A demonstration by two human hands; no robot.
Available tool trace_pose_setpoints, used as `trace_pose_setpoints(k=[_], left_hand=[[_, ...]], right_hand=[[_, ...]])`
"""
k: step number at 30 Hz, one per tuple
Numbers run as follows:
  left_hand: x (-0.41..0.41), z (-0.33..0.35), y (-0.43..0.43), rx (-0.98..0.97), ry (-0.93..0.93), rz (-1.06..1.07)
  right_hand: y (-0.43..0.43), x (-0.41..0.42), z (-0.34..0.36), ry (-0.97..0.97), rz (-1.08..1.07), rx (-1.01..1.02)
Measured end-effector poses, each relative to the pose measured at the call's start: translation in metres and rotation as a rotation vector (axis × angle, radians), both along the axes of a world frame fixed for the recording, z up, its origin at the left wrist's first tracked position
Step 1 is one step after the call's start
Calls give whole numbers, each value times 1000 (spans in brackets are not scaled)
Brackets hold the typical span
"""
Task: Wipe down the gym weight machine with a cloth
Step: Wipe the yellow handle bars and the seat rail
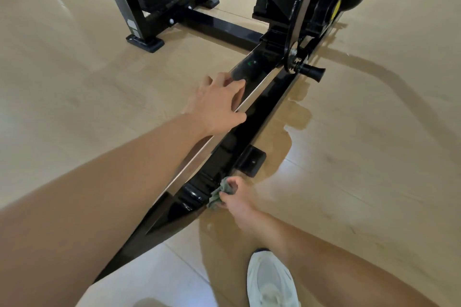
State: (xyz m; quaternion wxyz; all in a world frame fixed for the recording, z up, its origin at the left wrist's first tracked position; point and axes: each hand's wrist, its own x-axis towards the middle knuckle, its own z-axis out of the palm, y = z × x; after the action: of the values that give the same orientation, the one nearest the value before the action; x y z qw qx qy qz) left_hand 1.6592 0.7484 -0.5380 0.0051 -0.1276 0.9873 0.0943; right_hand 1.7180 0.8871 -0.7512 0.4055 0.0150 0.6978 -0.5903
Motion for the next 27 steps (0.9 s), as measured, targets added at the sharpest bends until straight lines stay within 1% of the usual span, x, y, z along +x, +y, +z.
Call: trace_pose_setpoints(k=[2, 4, 5, 8, 11, 13, 15, 17, 18, 20, 22, 24, 27], left_hand=[[14, 5, -1, 56, -4, -21], [37, 12, -3, 111, 19, -34], [50, 17, -4, 135, 14, -47], [95, 34, -12, 214, -8, -88], [144, 45, -19, 283, 48, -29], [179, 48, -20, 279, 66, 52], [209, 46, -18, 204, 26, 141], [231, 42, -12, 130, 6, 227], [238, 40, -9, 120, 17, 264], [242, 38, -4, 140, 64, 322], [239, 40, -2, 176, 100, 370], [238, 42, -1, 186, 116, 390], [241, 42, 2, 211, 153, 455]], right_hand=[[12, 16, 17, -112, 116, -109], [28, 20, 35, -158, 171, -203], [35, 18, 45, -125, 174, -208], [55, 6, 85, 111, 161, -142], [64, -22, 142, 276, 4, -230], [59, -53, 176, 540, -56, -155], [44, -91, 201, 812, -30, -55], [22, -130, 217, 1004, 94, 80], [9, -145, 221, 1065, 188, 173], [-9, -164, 226, 1109, 364, 338], [-18, -168, 226, 1129, 453, 440], [-21, -158, 229, 1175, 532, 455], [-22, -129, 232, 1217, 698, 413]])
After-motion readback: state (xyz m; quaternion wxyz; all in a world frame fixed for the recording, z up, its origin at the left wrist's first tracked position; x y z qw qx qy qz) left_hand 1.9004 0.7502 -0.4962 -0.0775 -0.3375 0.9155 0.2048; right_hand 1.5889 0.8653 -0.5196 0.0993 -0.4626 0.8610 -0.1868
